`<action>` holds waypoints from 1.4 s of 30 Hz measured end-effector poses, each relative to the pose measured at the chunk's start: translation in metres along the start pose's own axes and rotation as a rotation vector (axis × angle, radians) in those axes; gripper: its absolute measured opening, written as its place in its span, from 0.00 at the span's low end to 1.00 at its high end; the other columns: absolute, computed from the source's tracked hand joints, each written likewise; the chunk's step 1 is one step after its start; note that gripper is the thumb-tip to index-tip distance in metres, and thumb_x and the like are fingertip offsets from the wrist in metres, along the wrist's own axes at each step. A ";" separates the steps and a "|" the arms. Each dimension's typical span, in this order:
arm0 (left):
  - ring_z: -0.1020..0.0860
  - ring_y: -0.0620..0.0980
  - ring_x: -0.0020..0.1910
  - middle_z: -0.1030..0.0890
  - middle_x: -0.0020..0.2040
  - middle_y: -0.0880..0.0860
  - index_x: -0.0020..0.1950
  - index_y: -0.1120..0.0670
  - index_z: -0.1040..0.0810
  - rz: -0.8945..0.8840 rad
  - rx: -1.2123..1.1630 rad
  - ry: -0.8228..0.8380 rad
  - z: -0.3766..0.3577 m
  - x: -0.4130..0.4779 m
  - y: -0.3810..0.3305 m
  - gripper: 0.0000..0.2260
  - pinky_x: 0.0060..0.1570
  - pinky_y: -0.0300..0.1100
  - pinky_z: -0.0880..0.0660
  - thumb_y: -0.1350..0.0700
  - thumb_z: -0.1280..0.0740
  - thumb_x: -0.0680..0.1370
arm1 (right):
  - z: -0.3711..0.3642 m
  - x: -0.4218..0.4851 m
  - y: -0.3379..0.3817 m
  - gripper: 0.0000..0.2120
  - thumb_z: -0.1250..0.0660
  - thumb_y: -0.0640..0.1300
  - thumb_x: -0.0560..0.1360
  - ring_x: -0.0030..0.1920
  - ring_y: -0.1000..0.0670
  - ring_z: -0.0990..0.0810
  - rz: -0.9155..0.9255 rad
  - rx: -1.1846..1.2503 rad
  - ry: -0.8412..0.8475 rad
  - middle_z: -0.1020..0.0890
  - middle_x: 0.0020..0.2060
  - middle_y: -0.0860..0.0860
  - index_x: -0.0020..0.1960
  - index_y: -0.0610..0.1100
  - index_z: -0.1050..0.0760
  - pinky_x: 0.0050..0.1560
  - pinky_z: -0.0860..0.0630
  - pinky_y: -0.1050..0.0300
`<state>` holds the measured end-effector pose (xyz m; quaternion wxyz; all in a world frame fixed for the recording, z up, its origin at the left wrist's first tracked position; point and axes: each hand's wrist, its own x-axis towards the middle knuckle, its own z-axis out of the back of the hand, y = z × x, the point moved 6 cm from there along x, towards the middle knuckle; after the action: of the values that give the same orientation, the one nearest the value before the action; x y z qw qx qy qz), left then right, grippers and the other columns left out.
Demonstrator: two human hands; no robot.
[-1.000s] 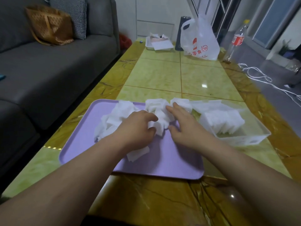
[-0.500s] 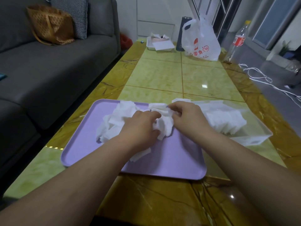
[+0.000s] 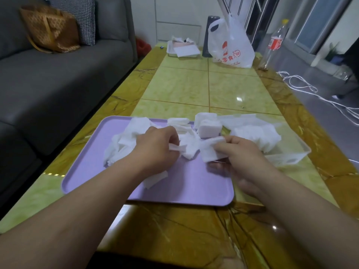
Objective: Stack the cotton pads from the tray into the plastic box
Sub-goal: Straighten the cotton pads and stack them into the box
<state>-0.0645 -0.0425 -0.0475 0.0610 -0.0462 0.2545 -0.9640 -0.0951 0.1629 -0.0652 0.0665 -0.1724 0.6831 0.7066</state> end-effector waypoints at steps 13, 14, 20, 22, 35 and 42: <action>0.16 0.47 0.39 0.13 0.44 0.57 0.52 0.57 0.17 0.096 -0.778 0.088 -0.006 -0.012 -0.018 0.07 0.39 0.43 0.21 0.65 0.26 0.76 | -0.008 0.008 -0.001 0.10 0.34 0.31 0.79 0.46 0.46 0.11 0.053 0.040 0.085 0.12 0.47 0.44 0.55 0.41 0.17 0.50 0.14 0.49; 0.17 0.47 0.38 0.13 0.44 0.58 0.50 0.57 0.17 0.117 -0.795 0.082 -0.007 -0.012 -0.016 0.05 0.40 0.46 0.21 0.64 0.27 0.76 | -0.008 0.007 -0.001 0.10 0.34 0.31 0.79 0.45 0.45 0.11 0.048 0.049 0.086 0.12 0.47 0.43 0.55 0.40 0.17 0.51 0.14 0.49; 0.18 0.50 0.43 0.15 0.51 0.63 0.56 0.62 0.17 0.101 -0.987 0.188 -0.013 -0.016 -0.022 0.07 0.40 0.44 0.22 0.62 0.29 0.79 | -0.015 0.005 -0.002 0.15 0.33 0.29 0.76 0.53 0.44 0.13 0.037 0.061 0.189 0.13 0.54 0.42 0.60 0.41 0.19 0.56 0.16 0.47; 0.22 0.45 0.37 0.15 0.49 0.62 0.54 0.60 0.15 0.062 -0.874 0.169 -0.014 -0.015 -0.023 0.06 0.36 0.39 0.24 0.61 0.28 0.78 | -0.019 0.001 -0.004 0.15 0.30 0.30 0.75 0.56 0.45 0.14 0.039 0.048 0.260 0.13 0.53 0.42 0.60 0.41 0.18 0.58 0.17 0.48; 0.25 0.46 0.34 0.19 0.37 0.53 0.45 0.56 0.17 0.080 -0.800 0.098 -0.029 -0.007 -0.012 0.04 0.33 0.41 0.28 0.57 0.23 0.75 | -0.019 0.002 -0.010 0.14 0.37 0.30 0.79 0.61 0.40 0.17 0.054 0.013 0.310 0.14 0.54 0.38 0.57 0.40 0.15 0.64 0.20 0.43; 0.27 0.41 0.30 0.20 0.36 0.46 0.43 0.52 0.22 0.035 -0.578 -0.095 -0.030 -0.003 -0.016 0.10 0.32 0.34 0.30 0.53 0.22 0.71 | -0.014 0.002 -0.009 0.11 0.26 0.36 0.75 0.57 0.42 0.15 0.096 -0.009 0.296 0.14 0.53 0.38 0.57 0.39 0.16 0.61 0.18 0.45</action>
<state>-0.0665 -0.0134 -0.0654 0.0736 -0.1025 0.5161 -0.8472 -0.0918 0.1490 -0.0745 -0.0697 -0.2420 0.6897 0.6789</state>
